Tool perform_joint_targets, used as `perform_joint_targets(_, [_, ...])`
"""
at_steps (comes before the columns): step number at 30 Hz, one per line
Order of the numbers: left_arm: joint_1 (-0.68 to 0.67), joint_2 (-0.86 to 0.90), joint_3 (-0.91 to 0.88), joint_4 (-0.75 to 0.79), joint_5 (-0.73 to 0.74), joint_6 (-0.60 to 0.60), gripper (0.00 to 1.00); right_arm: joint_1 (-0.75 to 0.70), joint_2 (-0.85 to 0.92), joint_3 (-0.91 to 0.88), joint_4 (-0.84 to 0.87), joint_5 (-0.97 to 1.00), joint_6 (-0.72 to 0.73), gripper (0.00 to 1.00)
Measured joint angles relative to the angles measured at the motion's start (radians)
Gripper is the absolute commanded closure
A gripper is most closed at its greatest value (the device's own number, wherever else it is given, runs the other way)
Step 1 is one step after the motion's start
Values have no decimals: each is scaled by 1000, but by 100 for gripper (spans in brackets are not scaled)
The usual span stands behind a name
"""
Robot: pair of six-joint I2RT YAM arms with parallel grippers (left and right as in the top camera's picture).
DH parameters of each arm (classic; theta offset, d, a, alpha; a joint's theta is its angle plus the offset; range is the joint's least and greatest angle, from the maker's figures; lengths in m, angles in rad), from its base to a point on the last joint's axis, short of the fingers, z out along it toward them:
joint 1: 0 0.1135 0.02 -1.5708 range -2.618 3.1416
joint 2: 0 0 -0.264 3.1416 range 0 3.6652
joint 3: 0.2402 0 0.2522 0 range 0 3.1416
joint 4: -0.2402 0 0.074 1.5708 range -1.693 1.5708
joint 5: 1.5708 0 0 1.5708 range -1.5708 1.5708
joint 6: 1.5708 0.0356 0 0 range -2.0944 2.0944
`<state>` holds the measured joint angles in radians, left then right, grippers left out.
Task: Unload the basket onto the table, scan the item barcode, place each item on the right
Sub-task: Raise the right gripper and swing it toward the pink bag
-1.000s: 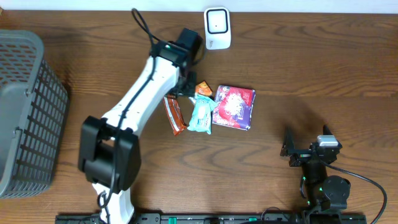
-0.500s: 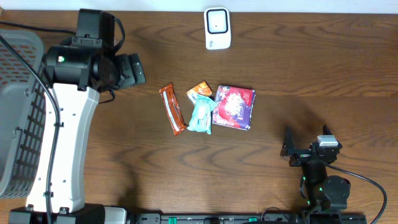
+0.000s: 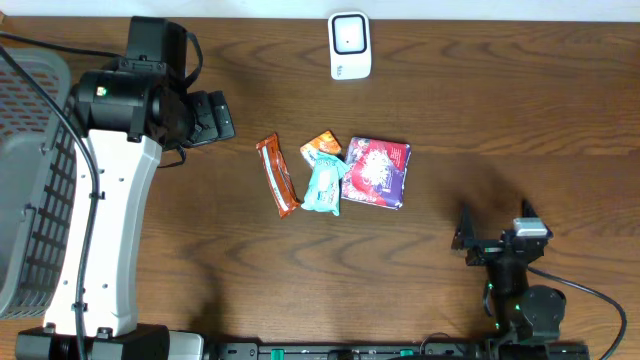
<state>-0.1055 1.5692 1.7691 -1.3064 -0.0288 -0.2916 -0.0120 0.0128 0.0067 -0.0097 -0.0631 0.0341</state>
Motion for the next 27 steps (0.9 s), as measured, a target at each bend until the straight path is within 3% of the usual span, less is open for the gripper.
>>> perform_joint_targets(3, [0,0,0,0,0,0,2,0,0,0,40,-132,129,1])
perform_joint_targets(7, [0,0,0,0,0,0,2,0,0,0,60,-431,425,1])
perform_joint_targets(10, [0,0,0,-1,0,0,2,0,0,0,105,-546,644,1])
perform_joint_targets(15, [0,0,-1,-2,0,0,2,0,3,4,481,-588,854,1])
perform_joint_targets(17, [0,0,-1,-2,0,0,2,0,4,24,502,-573,886,1])
perform_joint_targets(22, [0,0,-1,-2,0,0,2,0,100,217,167,-565,803,1])
perform_joint_targets(27, [0,0,-1,-2,0,0,2,0,385,610,-360,-552,533,1])
